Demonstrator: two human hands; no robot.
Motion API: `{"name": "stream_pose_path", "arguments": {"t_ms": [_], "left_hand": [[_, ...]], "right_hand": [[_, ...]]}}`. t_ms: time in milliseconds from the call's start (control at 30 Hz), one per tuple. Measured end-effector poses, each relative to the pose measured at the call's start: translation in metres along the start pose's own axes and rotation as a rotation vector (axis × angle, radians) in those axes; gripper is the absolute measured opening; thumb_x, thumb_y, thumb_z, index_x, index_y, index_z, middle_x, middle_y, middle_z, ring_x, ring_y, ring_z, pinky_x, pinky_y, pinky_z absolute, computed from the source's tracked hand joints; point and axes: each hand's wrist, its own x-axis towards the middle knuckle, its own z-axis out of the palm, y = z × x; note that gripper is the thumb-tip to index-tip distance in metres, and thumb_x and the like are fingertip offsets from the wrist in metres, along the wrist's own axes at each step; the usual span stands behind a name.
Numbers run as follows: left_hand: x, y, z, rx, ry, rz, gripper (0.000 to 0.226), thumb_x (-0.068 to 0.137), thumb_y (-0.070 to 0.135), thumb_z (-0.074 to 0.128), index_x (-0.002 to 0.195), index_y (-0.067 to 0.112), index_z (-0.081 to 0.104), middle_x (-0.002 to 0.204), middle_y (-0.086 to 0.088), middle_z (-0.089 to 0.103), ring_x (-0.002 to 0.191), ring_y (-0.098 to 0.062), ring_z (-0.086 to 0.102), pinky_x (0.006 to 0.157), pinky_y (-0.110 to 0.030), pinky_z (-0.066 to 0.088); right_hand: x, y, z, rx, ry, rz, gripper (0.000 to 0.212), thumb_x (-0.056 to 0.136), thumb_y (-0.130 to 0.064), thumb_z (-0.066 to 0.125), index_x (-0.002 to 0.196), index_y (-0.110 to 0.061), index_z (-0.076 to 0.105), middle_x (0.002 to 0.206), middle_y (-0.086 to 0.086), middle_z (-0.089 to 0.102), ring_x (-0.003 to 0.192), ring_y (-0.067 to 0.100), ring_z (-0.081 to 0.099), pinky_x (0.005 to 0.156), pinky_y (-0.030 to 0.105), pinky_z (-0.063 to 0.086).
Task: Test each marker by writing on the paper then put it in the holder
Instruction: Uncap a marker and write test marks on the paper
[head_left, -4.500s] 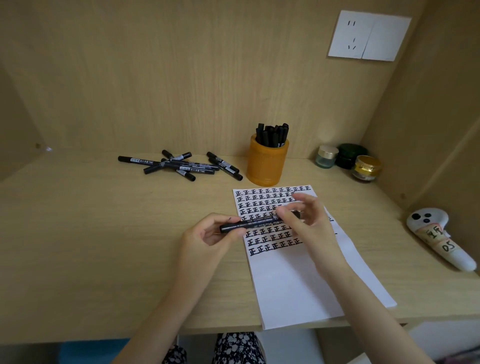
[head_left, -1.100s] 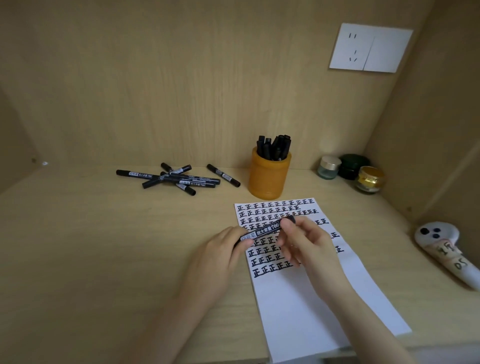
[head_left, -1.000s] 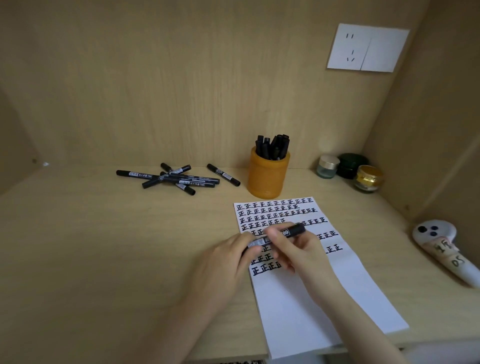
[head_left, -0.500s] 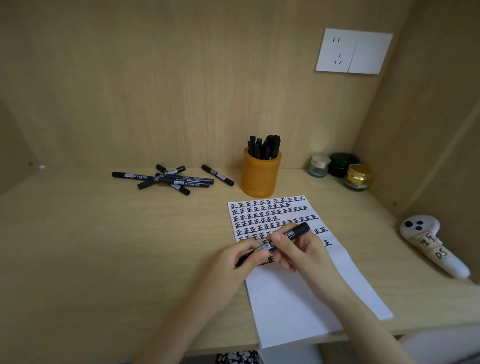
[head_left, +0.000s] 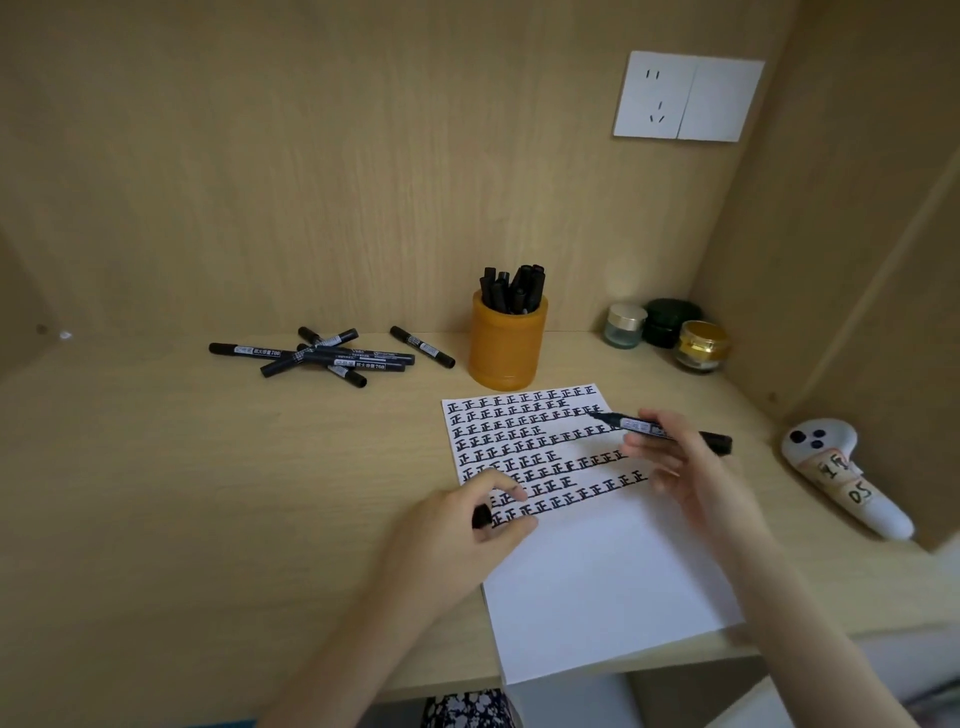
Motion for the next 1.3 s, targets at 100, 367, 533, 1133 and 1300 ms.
{"name": "stream_pose_path", "arguments": {"t_ms": [100,367,533,1133,1300], "left_hand": [[0.0,-0.003,0.004,0.105,0.022,-0.02,0.02,0.082,0.054,0.06,0.096,0.04,0.056,0.046,0.028,0.05,0.041,-0.006,0.039,0.042,-0.014,0.023],[0.001,-0.017,0.001,0.174,0.081,-0.068,0.038,0.069,0.072,0.058,0.096,0.045,0.056,0.047,0.012,0.049,0.052,-0.006,0.056,0.047,-0.019,0.036],[-0.003,-0.023,0.001,0.25,0.028,-0.093,0.052,0.059,0.081,0.051,0.098,0.047,0.055,0.065,0.002,0.066,0.069,-0.009,0.065,0.058,-0.024,0.049],[-0.002,-0.026,0.005,0.358,0.019,-0.098,0.052,0.062,0.082,0.05,0.101,0.047,0.053,0.084,0.007,0.071,0.076,-0.005,0.067,0.06,-0.023,0.052],[-0.002,-0.026,0.005,0.372,0.015,-0.1,0.055,0.06,0.084,0.047,0.101,0.048,0.052,0.088,0.008,0.072,0.076,-0.004,0.067,0.06,-0.022,0.052]], "right_hand": [[0.01,0.008,-0.018,-0.06,0.059,0.007,0.02,0.084,-0.026,0.07,0.071,-0.02,0.056,0.057,-0.007,0.048,0.05,0.009,0.042,0.046,0.023,0.028],[0.023,0.016,-0.024,-0.165,0.211,-0.066,0.023,0.089,-0.021,0.067,0.075,-0.002,0.064,0.051,0.006,0.054,0.041,0.013,0.045,0.037,0.018,0.031],[0.026,0.022,-0.027,-0.308,0.294,-0.113,0.036,0.084,-0.023,0.073,0.058,-0.011,0.052,0.046,-0.003,0.045,0.039,0.007,0.039,0.046,0.018,0.034],[0.031,0.028,-0.026,-0.466,0.339,-0.175,0.039,0.088,-0.013,0.063,0.053,-0.014,0.046,0.052,-0.005,0.044,0.044,0.001,0.042,0.046,0.012,0.032],[0.031,0.03,-0.027,-0.498,0.344,-0.203,0.037,0.089,-0.011,0.061,0.055,-0.01,0.046,0.052,-0.002,0.044,0.041,-0.001,0.042,0.046,0.011,0.034]]}}
